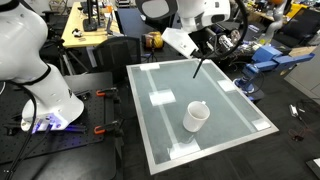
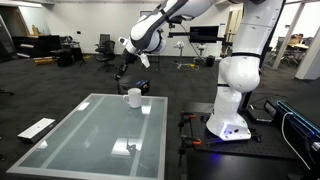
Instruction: Remove the black pen from the mug and place it on the left side of the table
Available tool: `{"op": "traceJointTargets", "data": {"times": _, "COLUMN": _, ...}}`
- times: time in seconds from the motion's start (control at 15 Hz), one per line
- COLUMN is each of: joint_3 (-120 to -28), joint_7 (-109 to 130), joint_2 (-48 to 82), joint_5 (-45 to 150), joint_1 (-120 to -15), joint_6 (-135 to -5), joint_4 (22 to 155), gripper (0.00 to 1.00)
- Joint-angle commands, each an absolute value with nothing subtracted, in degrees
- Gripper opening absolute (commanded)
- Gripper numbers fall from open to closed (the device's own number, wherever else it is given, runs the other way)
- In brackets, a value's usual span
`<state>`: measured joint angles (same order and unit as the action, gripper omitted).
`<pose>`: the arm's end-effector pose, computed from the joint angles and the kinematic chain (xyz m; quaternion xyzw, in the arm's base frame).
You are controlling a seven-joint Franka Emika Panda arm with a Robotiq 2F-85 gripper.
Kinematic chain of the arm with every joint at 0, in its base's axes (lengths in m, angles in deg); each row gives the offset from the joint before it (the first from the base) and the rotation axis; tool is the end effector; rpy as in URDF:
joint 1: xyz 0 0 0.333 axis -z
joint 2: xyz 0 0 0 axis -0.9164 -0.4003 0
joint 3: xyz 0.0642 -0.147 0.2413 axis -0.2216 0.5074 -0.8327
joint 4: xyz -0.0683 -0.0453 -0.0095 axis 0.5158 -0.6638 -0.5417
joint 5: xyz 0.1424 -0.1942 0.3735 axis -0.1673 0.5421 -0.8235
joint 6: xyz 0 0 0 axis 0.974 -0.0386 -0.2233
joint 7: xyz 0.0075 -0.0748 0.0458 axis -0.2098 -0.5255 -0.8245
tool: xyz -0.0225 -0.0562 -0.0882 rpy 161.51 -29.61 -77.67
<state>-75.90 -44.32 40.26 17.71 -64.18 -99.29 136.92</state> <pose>0.5399 -0.0703 0.3312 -0.9472 -0.1453 -0.2855 0.0142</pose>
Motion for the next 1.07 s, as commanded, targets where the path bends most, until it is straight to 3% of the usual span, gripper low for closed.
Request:
{"op": "traceJointTargets", "data": {"times": 0.0, "joint_3": -76.4, "joint_7": -42.6, "joint_2": 38.2, "joint_5": 20.4, "joint_1": -64.0, "joint_6": -96.8, "joint_4": 135.1, "gripper": 0.03}}
{"op": "traceJointTargets", "data": {"times": 1.0, "joint_3": -80.4, "joint_7": -29.5, "joint_2": 28.6, "joint_5": 33.2, "joint_1": -67.5, "joint_6": -96.4, "joint_4": 129.0, "gripper": 0.03}}
